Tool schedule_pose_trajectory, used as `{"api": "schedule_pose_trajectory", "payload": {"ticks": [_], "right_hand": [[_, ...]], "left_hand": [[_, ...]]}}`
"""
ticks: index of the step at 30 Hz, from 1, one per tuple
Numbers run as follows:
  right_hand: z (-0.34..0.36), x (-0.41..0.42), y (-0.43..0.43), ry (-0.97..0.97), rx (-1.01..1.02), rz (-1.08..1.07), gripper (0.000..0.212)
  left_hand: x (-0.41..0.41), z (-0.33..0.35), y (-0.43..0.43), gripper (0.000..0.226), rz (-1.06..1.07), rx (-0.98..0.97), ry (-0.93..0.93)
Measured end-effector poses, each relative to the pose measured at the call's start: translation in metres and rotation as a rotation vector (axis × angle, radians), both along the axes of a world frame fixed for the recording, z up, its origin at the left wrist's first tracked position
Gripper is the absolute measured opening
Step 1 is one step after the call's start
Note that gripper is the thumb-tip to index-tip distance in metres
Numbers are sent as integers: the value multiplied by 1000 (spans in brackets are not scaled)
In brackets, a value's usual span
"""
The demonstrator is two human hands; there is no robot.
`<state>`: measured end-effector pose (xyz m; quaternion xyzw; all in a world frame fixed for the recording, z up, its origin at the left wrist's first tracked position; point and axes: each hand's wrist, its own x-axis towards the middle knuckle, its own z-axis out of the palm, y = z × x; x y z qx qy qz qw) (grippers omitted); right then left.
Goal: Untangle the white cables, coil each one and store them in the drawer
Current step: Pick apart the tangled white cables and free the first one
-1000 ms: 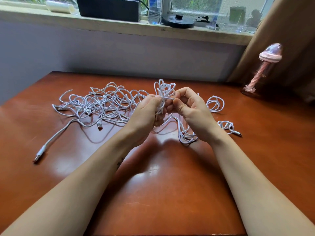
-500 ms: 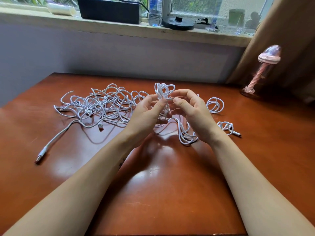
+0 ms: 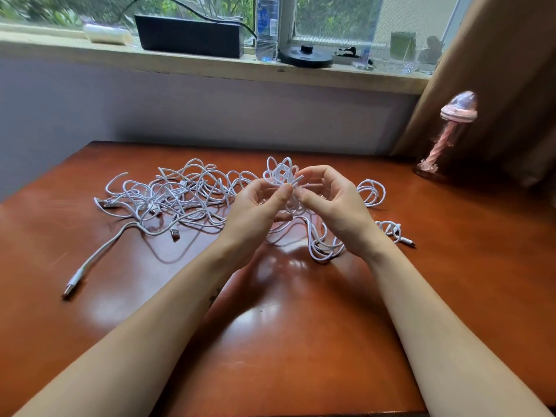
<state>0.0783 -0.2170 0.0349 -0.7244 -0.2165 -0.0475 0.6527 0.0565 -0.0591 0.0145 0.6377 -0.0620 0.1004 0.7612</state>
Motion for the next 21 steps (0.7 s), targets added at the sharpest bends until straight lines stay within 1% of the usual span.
{"api": "schedule_pose_trajectory", "payload": {"ticks": [1, 4, 8, 11, 13, 18, 21], "right_hand": [[1, -2, -1, -4, -19, -7, 23], [6, -6, -11, -13, -54, -22, 22], [11, -15, -40, -55, -120, -73, 22], [14, -25, -68, -61, -162, -119, 23], [15, -31, -87, -69, -184, -154, 24], [17, -43, -138, -79, -198, -248, 23], [15, -49, -169, -82, -212, -333, 23]], "left_hand": [[0, 0, -1, 19, -9, -17, 8], [-1, 7, -5, 43, -48, -36, 20], [-5, 13, -20, 53, -136, 81, -17], [-7, 14, -38, 62, -165, 264, -114], [-5, 17, -53, 62, -164, 373, -166], [5, 25, -100, 46, -150, 639, -326], [8, 31, -128, 44, -179, 774, -377]]}}
